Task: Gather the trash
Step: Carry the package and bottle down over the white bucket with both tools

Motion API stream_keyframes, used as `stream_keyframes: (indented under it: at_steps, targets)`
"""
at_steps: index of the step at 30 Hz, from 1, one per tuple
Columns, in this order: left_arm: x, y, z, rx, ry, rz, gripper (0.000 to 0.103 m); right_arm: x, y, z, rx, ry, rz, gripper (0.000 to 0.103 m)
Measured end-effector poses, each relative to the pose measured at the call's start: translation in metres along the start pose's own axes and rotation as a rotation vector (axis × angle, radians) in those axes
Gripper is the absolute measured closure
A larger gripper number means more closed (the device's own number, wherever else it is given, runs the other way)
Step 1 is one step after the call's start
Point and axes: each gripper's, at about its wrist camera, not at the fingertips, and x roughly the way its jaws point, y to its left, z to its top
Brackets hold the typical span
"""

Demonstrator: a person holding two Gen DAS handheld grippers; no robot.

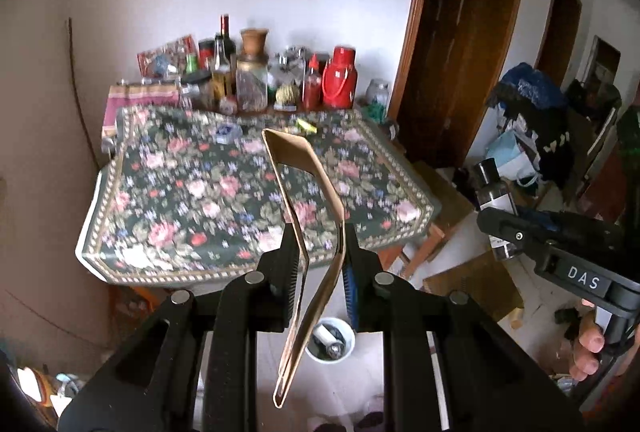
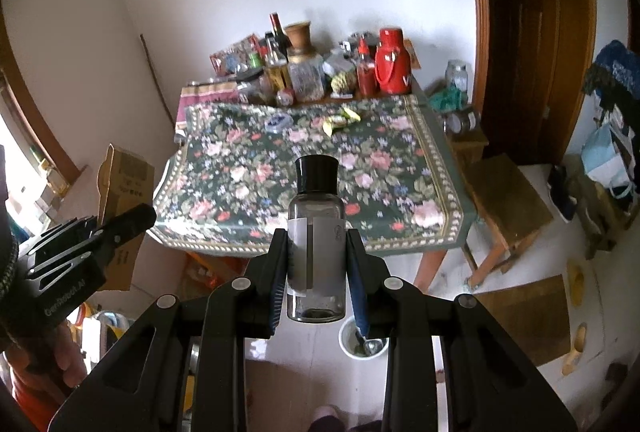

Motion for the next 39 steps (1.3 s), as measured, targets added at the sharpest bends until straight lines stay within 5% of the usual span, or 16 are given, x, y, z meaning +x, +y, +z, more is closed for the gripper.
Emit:
stream_keyframes:
  at_steps: [8,20,27,31,39]
  targets:
    - [0.090,-0.018,-0.037,-0.058,0.163,0.015,0.084,0.057,-0.049,-0.028,0.001,0.147,0.010,0.078]
    - [0.227,-0.013,-0.147,-0.140,0.392,0.043,0.084,0.172,-0.101,-0.101,0.021,0.315,0.031,0.077]
    - [0.277,0.000,-0.187,-0.149,0.440,0.069,0.084,0.239,-0.105,-0.127,0.041,0.386,0.152,0.077]
    - [0.301,0.003,-0.202,-0.167,0.465,0.059,0.084,0.267,-0.110,-0.140,0.081,0.438,0.176,0.050]
    - [0.355,-0.016,-0.226,-0.176,0.530,-0.003,0.084,0.284,-0.147,-0.161,0.085,0.460,0.021,0.049]
